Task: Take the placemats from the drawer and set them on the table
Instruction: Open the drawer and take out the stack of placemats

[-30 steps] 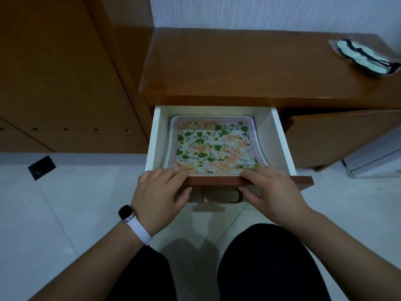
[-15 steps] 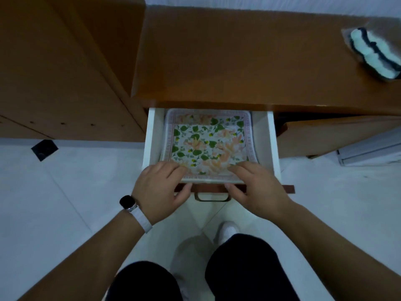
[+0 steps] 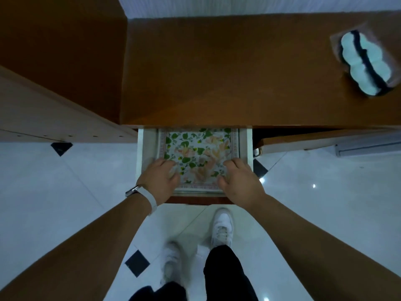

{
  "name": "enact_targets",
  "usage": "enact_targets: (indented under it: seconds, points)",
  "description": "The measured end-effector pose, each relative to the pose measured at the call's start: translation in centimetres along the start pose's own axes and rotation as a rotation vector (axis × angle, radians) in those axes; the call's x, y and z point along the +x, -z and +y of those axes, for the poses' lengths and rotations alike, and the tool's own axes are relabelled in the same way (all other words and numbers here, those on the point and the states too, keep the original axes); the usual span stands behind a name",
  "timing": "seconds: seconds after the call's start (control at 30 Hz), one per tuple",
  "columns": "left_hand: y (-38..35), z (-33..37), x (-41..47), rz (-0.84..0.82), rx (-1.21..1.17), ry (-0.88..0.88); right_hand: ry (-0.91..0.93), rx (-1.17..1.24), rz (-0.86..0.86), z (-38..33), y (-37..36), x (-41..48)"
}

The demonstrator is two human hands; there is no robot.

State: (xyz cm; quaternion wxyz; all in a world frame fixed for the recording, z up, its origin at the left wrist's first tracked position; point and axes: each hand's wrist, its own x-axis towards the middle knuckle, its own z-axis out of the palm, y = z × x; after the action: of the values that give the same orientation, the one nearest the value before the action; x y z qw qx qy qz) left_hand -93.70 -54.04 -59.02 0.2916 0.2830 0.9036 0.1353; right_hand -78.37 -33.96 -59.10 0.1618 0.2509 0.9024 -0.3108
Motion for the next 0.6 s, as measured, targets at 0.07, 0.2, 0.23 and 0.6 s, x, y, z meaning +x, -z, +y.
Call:
enact_targets:
  seconds: [0.07,0.2,0.23,0.6]
  points:
    - [-0.6,0.3,0.4,-0.014,-0.071,0.097,-0.031,0.056,-0.009,0.1,-0.1,0.6]
    - [-2.0,-0.1,1.6,-0.079,-0.086,0.223,-0.204,0.209,-0.089,-0.2,-1.4,1.7]
    - [-2.4,-0.4,1.9,-0.083,-0.06,0.257,-0.248,0.238,-0.114,-0.4,-1.8,1.9]
    - [-4.4,-2.8,4.7,-0.206,-0.093,0.482,-0.605,0.387,-0.186,-0.6,-3.7,3.9]
